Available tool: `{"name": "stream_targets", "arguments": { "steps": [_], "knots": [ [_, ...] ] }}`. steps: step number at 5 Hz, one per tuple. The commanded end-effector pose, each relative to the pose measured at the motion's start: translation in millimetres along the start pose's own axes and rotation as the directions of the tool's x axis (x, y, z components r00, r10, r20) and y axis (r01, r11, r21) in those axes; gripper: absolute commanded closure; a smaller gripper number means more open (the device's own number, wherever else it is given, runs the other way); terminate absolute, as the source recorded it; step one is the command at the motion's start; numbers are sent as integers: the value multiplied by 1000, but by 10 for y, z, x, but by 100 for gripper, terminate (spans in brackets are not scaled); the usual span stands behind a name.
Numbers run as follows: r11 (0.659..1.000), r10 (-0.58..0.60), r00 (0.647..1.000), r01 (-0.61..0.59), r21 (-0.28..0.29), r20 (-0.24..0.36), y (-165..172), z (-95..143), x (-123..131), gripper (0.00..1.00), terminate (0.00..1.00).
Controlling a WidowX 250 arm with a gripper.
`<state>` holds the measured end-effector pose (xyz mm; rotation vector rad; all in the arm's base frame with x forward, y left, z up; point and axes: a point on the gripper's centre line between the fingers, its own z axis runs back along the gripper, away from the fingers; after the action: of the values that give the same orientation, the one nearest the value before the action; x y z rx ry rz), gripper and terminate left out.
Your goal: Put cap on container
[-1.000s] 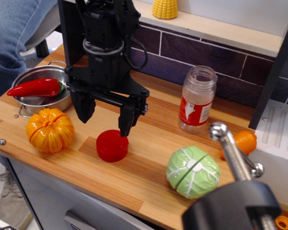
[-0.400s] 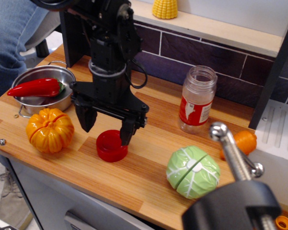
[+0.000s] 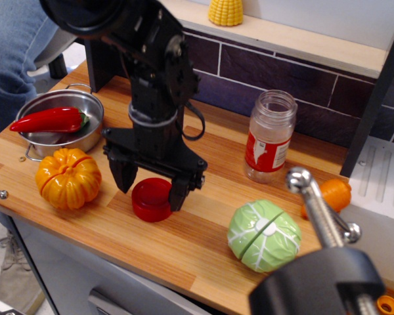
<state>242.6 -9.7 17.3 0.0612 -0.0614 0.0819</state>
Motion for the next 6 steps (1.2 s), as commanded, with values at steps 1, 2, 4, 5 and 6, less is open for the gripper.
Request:
{"name": "stream_targets", "arguments": {
  "steps": [1,2,4,5,6],
  "knots": [
    [1000,5,999,-6,20,52,-43,-130,26,0,0],
    [999,20,997,-22,26,73,-68,-200,42,0,0],
    [996,73,996,-70,-58,46,-184,294,206,100,0],
    [983,147,989,-146,-114,0,-353,709,326,100,0],
    [960,231,971,-237,-147,-57,-497,1054,455,100,0]
  ]
}}
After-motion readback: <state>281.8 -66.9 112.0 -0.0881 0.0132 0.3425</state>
